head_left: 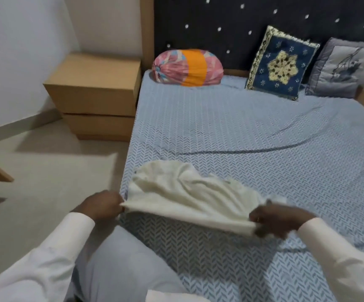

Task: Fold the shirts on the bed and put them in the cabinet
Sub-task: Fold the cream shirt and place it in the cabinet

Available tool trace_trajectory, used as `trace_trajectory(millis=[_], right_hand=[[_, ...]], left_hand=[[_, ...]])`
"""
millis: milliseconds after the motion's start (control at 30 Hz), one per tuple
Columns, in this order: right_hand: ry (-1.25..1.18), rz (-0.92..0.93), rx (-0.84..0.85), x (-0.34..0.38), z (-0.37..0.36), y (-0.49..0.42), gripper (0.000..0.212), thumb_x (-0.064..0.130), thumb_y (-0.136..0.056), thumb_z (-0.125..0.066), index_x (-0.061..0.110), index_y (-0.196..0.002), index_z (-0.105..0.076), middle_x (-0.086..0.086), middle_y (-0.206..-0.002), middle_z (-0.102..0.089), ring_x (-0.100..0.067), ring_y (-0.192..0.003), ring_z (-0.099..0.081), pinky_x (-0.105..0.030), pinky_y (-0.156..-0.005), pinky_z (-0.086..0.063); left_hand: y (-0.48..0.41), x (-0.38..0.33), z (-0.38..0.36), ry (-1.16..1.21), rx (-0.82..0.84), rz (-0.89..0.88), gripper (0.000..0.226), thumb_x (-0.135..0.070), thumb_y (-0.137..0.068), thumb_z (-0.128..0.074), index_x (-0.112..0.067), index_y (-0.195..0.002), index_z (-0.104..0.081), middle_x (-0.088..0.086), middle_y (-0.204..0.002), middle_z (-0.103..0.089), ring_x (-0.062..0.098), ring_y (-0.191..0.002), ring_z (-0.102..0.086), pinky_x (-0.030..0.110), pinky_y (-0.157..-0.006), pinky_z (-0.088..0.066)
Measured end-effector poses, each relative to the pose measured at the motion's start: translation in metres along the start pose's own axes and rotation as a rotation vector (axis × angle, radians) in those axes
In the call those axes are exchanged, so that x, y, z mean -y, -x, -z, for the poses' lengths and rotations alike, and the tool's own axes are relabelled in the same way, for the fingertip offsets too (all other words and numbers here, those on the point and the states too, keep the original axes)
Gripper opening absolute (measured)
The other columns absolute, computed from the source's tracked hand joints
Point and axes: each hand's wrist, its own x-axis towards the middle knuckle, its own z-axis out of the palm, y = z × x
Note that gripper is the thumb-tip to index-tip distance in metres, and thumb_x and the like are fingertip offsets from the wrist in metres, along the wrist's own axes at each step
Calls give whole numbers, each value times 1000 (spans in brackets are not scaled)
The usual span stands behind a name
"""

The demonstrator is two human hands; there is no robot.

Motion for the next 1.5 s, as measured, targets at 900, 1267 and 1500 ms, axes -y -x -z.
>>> trace_trajectory(millis=[900, 1267, 1500], right_hand=[[-302, -199, -1625, -16, 218, 0, 22, 14, -89, -60, 11, -109, -68, -13, -137, -44, -34, -125, -44, -55, -92, -50], [-180, -184, -904, -38, 13, -97, 15, 21, -94, -47, 20, -108, -51, -10, -110, -58, -29, -102, -61, -33, -77, -40], [-301, -184, -1081, -45, -23, -95, 19, 16, -74, -57, 17, -92, -62, -6, -104, -51, -29, -97, -55, -31, -64, -37]], left_hand=[[-76, -49, 230, 390, -1017, -70, 36, -5, -90, -47, -11, -120, -65, 18, -133, -41, 40, -117, -39, 48, -101, -40], [-69, -40, -9, -149, -249, -169, 22, -27, -93, -42, -33, -114, -50, 1, -119, -59, 22, -108, -58, 30, -87, -46], [-60, -43, -36, -249, -298, -46, 24, -18, -90, -42, -23, -110, -55, 1, -117, -61, 22, -108, -61, 34, -89, -49]])
